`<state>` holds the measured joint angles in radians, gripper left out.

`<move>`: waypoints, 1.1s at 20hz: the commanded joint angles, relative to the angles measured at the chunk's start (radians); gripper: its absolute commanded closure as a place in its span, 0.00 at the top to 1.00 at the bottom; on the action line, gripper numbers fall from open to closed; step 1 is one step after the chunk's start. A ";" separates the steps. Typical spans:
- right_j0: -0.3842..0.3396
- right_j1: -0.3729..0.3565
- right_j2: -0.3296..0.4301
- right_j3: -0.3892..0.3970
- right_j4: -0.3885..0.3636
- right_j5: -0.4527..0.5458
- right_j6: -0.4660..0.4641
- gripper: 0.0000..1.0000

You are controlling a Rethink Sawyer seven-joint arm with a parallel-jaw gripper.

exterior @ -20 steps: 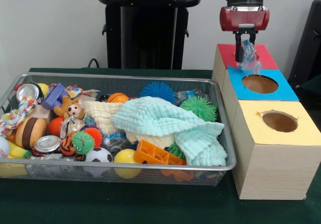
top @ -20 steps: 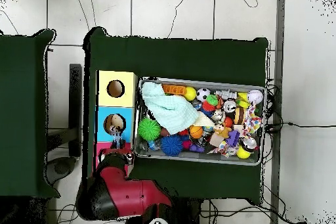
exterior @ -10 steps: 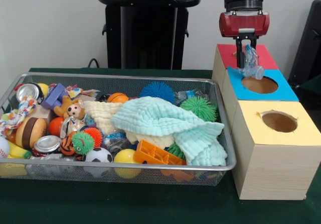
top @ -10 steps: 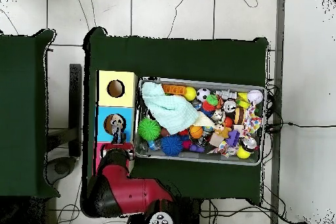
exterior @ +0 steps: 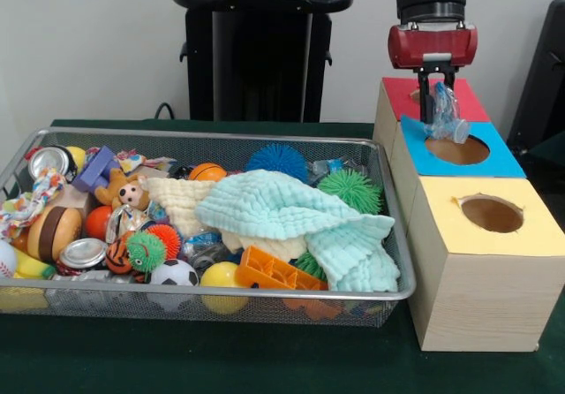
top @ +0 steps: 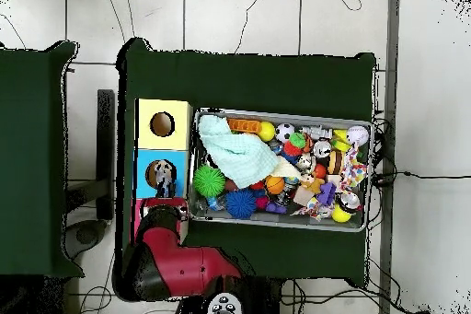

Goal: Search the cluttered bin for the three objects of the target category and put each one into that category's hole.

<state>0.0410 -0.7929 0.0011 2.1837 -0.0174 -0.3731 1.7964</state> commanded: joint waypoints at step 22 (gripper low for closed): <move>0.132 0.145 -0.145 -0.215 -0.028 0.211 0.003 0.00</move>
<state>0.1703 -0.7128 -0.1063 2.0549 -0.0174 -0.3276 1.7964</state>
